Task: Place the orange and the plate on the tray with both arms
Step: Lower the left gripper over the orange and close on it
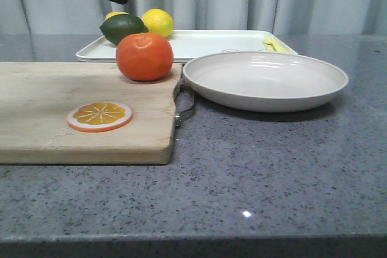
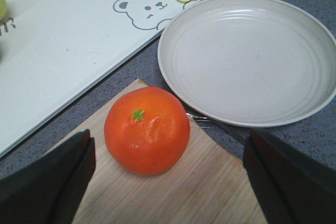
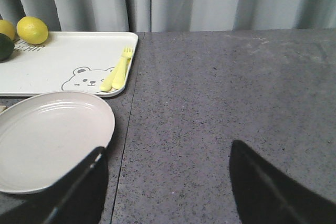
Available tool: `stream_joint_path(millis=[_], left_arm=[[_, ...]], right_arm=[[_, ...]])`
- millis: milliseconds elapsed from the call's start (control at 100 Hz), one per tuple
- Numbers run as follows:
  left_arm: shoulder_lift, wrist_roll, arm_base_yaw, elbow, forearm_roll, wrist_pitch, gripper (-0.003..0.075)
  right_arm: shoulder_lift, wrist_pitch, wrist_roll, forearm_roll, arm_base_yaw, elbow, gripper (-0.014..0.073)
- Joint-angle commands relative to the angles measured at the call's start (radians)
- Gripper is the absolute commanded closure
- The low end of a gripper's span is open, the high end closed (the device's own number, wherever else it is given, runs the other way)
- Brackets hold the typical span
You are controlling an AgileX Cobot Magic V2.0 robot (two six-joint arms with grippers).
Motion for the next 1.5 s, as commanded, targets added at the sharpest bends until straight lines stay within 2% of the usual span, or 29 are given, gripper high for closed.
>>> stream_joint_path(millis=[0,400,1490], left_arm=[[0.021,0.001,-0.02,-0.059,-0.044,-0.068,0.0153],[0.164,-0.002,-0.023,-0.151,-0.086,-0.083,0.0153],[0.276,-0.012,-0.023,-0.151,-0.135,-0.093,0.0153]], right_arm=[[0.017,-0.088,0.001,0.0,0.002,-0.033,0.0094],[0.017,-0.088,0.001,0.0,0.002,-0.033,0.0094],[0.017,-0.088,0.001,0.0,0.002,-0.033,0.0094]])
